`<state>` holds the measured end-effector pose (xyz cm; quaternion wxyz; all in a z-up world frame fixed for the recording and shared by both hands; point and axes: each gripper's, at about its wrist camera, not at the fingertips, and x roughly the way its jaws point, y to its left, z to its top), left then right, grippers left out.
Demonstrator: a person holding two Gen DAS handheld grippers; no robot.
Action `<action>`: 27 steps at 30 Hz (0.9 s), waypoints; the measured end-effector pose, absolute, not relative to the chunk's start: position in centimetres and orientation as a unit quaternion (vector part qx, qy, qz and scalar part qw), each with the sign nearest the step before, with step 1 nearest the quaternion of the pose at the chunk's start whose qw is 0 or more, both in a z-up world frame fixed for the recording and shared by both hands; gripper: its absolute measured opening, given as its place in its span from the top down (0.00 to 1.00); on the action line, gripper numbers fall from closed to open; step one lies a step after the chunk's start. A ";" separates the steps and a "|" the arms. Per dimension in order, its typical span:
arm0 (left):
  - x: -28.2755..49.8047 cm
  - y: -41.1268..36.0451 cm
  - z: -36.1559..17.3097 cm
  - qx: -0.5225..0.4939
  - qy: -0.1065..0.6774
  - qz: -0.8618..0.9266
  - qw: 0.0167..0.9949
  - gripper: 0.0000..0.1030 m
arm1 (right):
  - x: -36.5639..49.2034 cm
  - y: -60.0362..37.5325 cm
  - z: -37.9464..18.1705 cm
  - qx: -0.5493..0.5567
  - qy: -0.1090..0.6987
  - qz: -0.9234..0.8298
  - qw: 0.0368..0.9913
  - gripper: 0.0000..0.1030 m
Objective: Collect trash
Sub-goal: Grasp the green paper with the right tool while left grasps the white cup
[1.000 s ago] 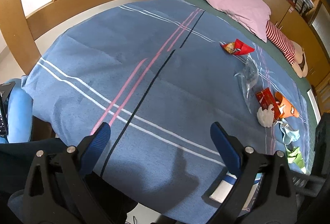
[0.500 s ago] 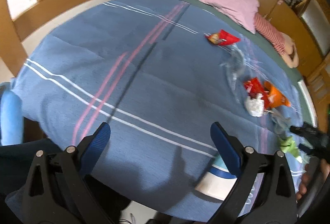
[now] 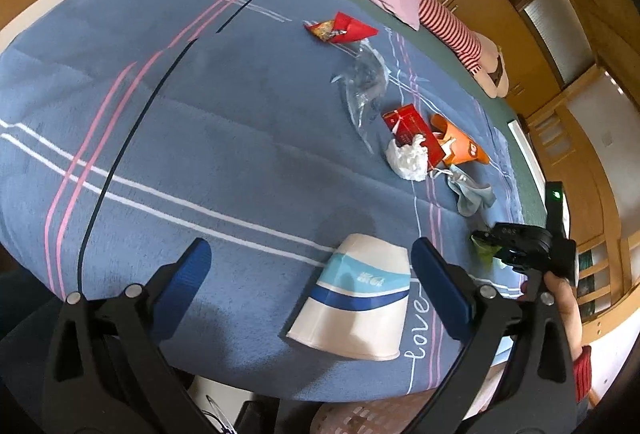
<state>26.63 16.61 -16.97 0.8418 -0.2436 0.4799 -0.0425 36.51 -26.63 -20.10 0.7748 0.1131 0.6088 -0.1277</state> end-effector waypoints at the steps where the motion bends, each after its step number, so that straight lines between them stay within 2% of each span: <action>1: 26.5 16.6 -17.1 -0.246 0.480 -0.041 0.841 0.03 | 36.4 -26.6 -19.9 0.125 0.609 -0.115 0.775 0.69; 2: 26.5 16.8 -17.1 -0.249 0.479 -0.041 0.841 0.03 | 36.3 -26.7 -19.9 0.135 0.610 -0.104 0.774 0.78; 3: 26.3 17.0 -17.1 -0.252 0.478 -0.042 0.841 0.03 | 36.1 -26.6 -19.6 0.147 0.610 -0.086 0.774 0.79; 10: 26.1 17.1 -17.0 -0.277 0.472 -0.071 0.834 0.03 | 33.9 -23.7 -15.3 0.160 0.587 0.019 0.794 0.79; 15: 26.5 15.5 -17.6 -0.274 0.496 -0.126 0.814 0.03 | 32.4 -21.9 -12.4 0.167 0.573 0.061 0.800 0.79; 27: 27.4 10.0 -20.1 -0.127 0.568 -0.125 0.804 0.03 | 27.5 -18.2 -11.2 0.073 0.567 0.052 0.819 0.79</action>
